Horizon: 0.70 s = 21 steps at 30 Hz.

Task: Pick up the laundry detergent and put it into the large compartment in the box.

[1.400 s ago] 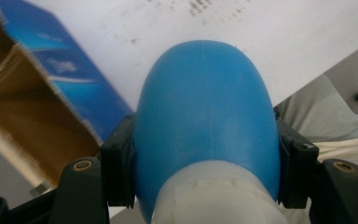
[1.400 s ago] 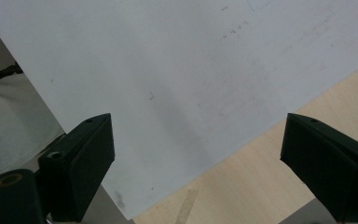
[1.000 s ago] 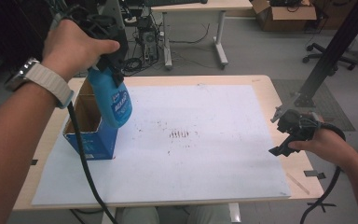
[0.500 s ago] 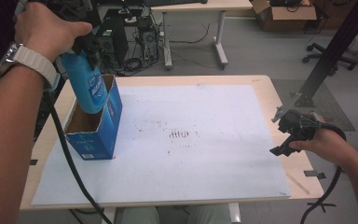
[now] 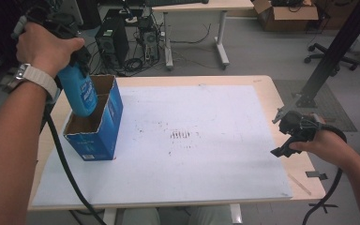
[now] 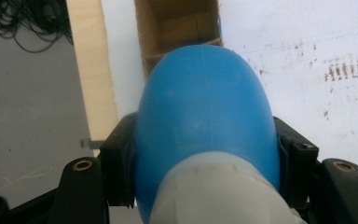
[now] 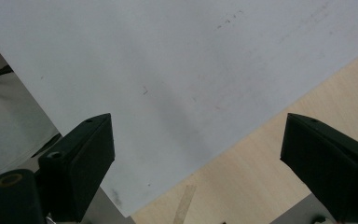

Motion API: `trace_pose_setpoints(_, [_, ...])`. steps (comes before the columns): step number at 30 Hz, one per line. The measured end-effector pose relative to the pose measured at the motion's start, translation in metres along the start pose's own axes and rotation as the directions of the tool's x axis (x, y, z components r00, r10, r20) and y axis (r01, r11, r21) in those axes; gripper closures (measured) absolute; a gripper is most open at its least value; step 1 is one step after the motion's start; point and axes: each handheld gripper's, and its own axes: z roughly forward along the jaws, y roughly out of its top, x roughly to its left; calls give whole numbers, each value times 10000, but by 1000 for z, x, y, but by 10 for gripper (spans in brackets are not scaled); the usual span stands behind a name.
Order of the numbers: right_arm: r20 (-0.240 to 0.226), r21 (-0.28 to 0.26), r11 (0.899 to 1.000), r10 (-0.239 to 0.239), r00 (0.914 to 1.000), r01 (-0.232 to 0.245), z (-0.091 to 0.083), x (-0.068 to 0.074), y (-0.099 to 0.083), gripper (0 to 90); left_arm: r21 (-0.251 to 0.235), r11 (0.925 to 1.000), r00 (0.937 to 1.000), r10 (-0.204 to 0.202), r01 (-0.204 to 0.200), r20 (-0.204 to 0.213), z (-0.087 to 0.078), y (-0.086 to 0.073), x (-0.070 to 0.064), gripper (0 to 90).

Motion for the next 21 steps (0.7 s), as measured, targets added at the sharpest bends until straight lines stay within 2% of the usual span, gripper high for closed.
trace_pose_setpoints(4, [6, 24, 10000, 8, 10000, -8, 0, 0, 0, 96, 89, 9999, 9999, 107, -106, -134, 19, -1, 4, 377])
trace_pose_setpoints(8, [17, 33, 9999, 110, 9999, -110, 1, -1, -2, 97, 105, 9999, 10000, 39, -39, -68, 38, -4, 8, 377])
trace_pose_setpoints(13, [-10, 44, 9999, 117, 9999, -117, 2, 0, -2, 96, 146, 9997, 9996, 209, -207, -173, 66, -9, 6, 376])
trace_pose_setpoints(18, [-15, 83, 9999, 110, 9999, -110, 3, 1, -1, 97, 153, 9997, 9998, 190, -192, 108, 98, -15, 7, 376])
trace_pose_setpoints(21, [-17, 103, 9999, 113, 9999, -113, 3, 1, -1, 96, 167, 9996, 9996, 245, -247, 140, 114, -18, 7, 376])
